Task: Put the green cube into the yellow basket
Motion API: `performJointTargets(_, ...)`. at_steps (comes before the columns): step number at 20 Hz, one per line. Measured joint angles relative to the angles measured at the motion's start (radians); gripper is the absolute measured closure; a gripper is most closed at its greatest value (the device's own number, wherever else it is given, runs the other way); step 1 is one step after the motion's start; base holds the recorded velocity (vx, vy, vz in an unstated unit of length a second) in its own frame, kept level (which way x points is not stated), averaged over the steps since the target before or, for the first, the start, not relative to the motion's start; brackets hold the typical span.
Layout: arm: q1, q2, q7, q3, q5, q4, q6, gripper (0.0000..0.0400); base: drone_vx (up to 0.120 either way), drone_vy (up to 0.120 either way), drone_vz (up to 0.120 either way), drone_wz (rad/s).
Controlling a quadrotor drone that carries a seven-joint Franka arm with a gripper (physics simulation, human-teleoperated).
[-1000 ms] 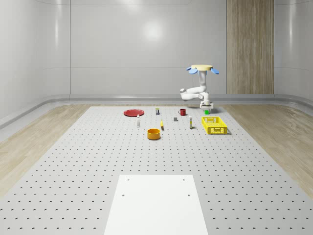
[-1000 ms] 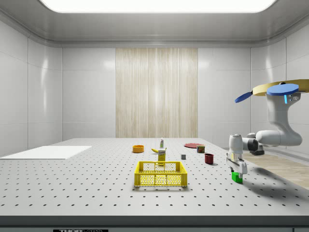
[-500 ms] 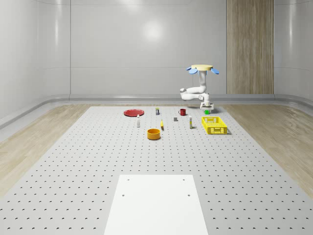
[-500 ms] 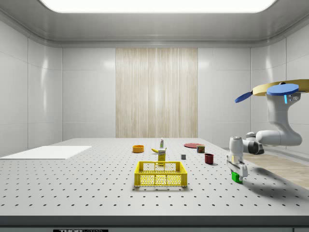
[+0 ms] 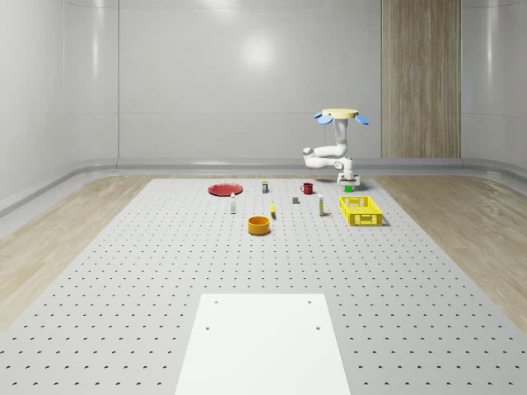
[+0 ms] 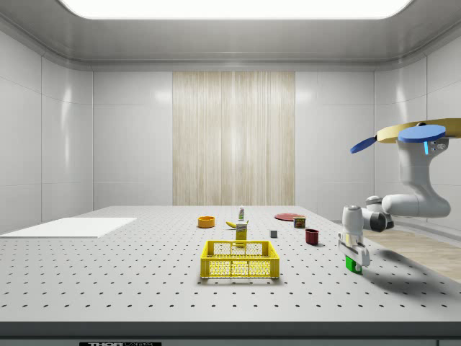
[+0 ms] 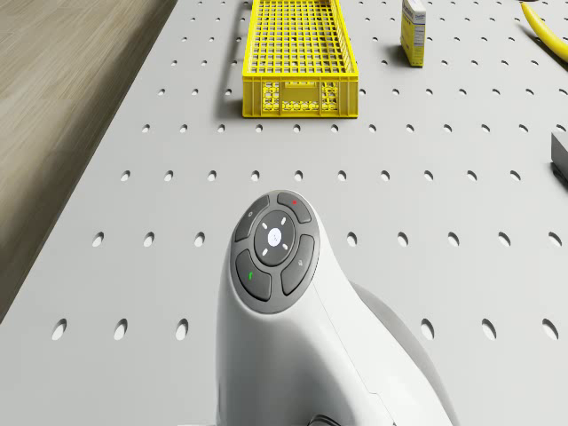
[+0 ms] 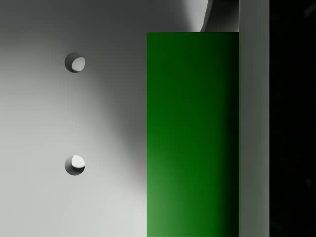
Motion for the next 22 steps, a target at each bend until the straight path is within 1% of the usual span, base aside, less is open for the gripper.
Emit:
performJointTargets(3, -0.002, -0.005, 0.002, 0.006, 0.007, -0.001, 0.003, 0.0128, 0.0, 0.0, 0.0, 0.0)
performJointTargets(8, -0.008, -0.008, 0.012, 0.064, 0.064, -0.011, -0.012, 0.0146, 0.0, 0.0, 0.0, 0.0)
performJointTargets(10, -0.01, -0.008, 0.002, 0.094, 0.095, -0.016, -0.02, 0.015, 0.0, 0.0, 0.12, 0.0)
performJointTargets(16, -0.013, -0.007, -0.049, 0.147, 0.148, -0.021, -0.034, 0.015, 0.12, 0.0, 0.12, 0.0)
performJointTargets(19, -0.004, 0.002, -0.079, 0.155, 0.155, -0.022, -0.043, 0.015, 0.12, 0.0, 0.12, 0.0)
performJointTargets(22, -0.01, -0.001, -0.076, 0.162, 0.162, -0.023, -0.042, 0.015, 0.12, 0.0, 0.12, 0.0)
